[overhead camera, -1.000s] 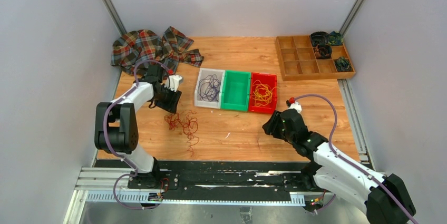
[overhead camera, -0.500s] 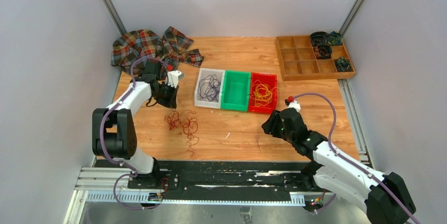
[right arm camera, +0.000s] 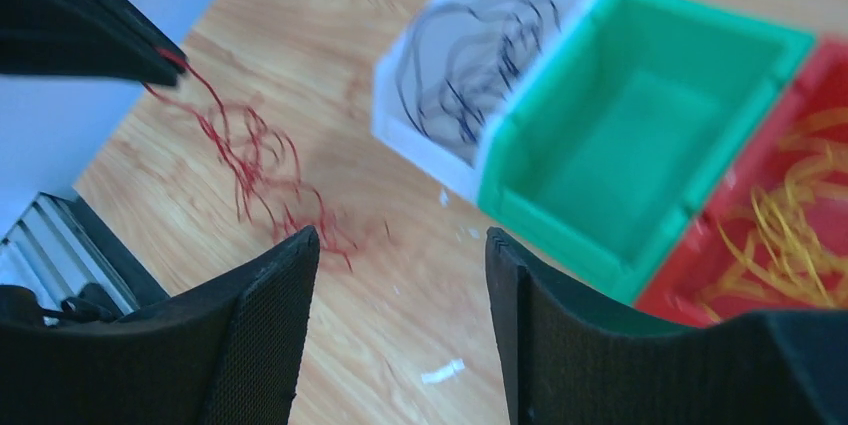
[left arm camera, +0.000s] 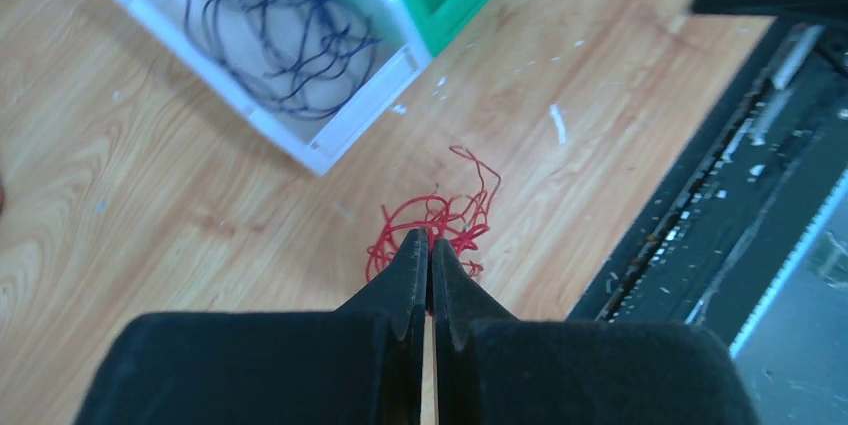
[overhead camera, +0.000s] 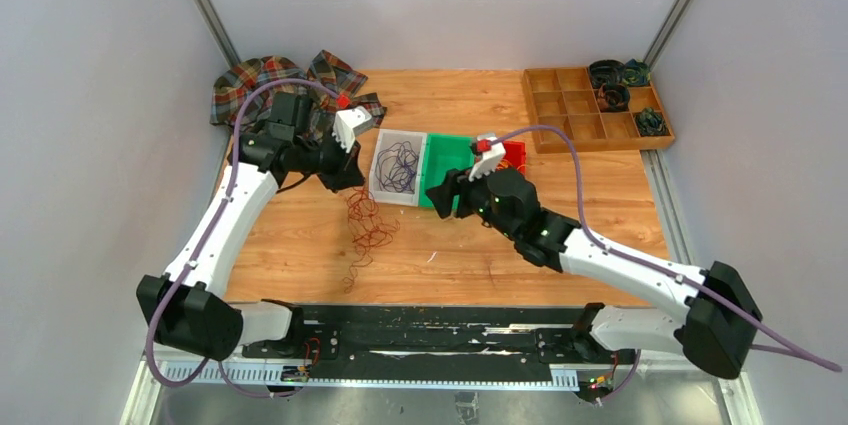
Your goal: Untangle the cables
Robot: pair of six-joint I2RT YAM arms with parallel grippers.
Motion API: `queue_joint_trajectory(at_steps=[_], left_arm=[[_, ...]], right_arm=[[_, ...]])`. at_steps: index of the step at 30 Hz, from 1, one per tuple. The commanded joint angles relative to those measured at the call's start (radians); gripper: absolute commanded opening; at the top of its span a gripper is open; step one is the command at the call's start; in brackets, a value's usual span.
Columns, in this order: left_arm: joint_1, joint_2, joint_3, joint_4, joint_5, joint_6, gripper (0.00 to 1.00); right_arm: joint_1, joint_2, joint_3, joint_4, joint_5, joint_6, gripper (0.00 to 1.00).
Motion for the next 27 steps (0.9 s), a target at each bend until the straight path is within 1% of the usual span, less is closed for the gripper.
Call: queue_joint_trajectory(at_steps=[1,4,9,12,18,27], left_arm=[[-0.04,-0.039,0.069,-0.074,0.144,-0.027,0.01],[-0.052,-0.063,0.092,-0.072,0.19,-0.039,0.01],[-0.076,-0.062,0.136,-0.106,0.227,-0.03,0.01],[-0.1,-0.055,0.172,-0.123,0.243,-0.037,0.01],[-0.14,-0.064,0.202,-0.125,0.245,-0.059,0.01],[-0.151,-0.063,0.231,-0.125,0.24,-0.068,0.01]], right_arm=[[0.045,0.11,0.133,0.177,-0.045,-0.136,0.62],[0.078,0.169,0.2,0.197,-0.054,-0.151,0.62],[0.107,0.229,0.223,0.274,-0.07,-0.138,0.62],[0.119,0.252,0.239,0.289,-0.068,-0.136,0.62],[0.13,0.254,0.255,0.305,-0.081,-0.129,0.62],[0.144,0.236,0.223,0.314,-0.128,-0.097,0.63]])
